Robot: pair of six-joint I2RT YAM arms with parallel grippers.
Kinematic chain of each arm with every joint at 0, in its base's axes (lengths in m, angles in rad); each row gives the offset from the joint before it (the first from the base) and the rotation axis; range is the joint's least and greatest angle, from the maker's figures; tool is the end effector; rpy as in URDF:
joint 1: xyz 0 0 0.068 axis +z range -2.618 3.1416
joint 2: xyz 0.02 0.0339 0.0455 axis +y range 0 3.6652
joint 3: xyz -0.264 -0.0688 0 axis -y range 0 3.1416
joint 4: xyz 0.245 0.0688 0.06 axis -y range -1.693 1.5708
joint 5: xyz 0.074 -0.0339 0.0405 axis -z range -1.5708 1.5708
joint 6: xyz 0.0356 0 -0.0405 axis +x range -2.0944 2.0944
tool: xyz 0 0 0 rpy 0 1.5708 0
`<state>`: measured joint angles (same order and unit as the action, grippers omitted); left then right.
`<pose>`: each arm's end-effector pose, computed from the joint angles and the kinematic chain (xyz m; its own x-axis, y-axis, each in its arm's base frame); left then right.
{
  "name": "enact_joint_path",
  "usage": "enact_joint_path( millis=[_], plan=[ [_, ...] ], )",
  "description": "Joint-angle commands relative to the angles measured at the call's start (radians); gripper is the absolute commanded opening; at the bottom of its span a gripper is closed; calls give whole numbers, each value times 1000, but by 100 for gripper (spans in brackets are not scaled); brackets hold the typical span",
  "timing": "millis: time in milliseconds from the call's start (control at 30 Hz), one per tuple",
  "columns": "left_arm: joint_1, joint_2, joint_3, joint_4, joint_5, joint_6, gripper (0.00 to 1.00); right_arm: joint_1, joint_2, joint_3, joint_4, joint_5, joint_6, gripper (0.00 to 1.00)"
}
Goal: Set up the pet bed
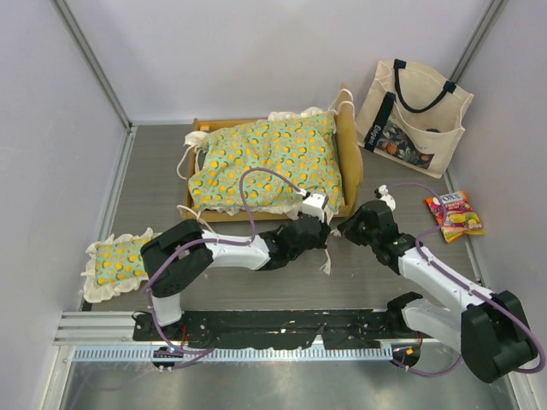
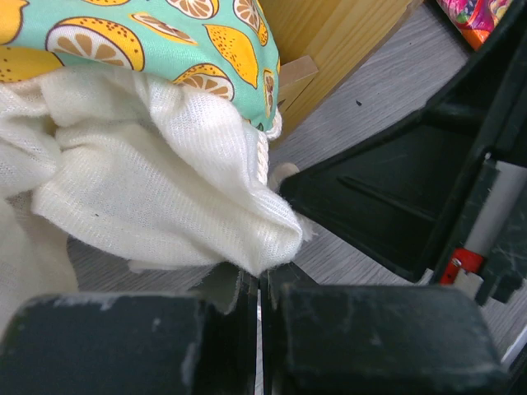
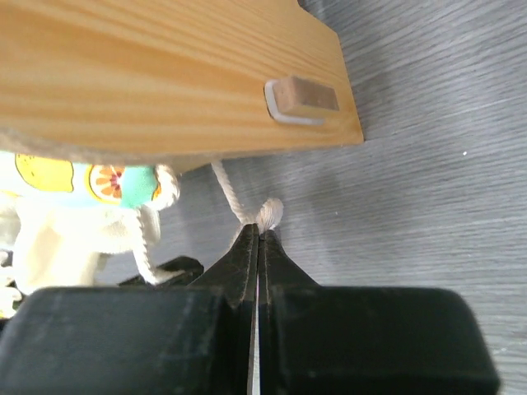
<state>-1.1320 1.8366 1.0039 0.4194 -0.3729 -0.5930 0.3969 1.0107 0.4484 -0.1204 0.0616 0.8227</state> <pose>0.1803 -0.3536 0.1843 -0.5334 -0.0884 -0.8412 0.4862 0.7818 -0.3905 0.1890 0.0768 0.1882 -0.6463 0.5224 -0.5562 0.1940 0.8175 0.5423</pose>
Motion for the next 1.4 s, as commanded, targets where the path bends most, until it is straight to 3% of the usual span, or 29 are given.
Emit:
enact_joint_path(
  millis=[0, 400, 833, 1100, 1367],
  plan=[
    [9, -53, -2, -10, 52, 18, 0, -4, 54, 13, 148, 43, 88, 1],
    [34, -69, -13, 7, 166, 18, 0, -4, 193, -43, 398, 5, 242, 1],
    [71, -34, -21, 113, 416, -16, 4, -61, 229, -57, 508, -361, 112, 1],
    [72, -30, -2, 111, 468, -28, 34, -81, 219, -33, 455, -454, 69, 1],
    [72, -71, 15, 26, 492, 13, 42, -84, 250, -17, 438, -493, 58, 1]
  ],
)
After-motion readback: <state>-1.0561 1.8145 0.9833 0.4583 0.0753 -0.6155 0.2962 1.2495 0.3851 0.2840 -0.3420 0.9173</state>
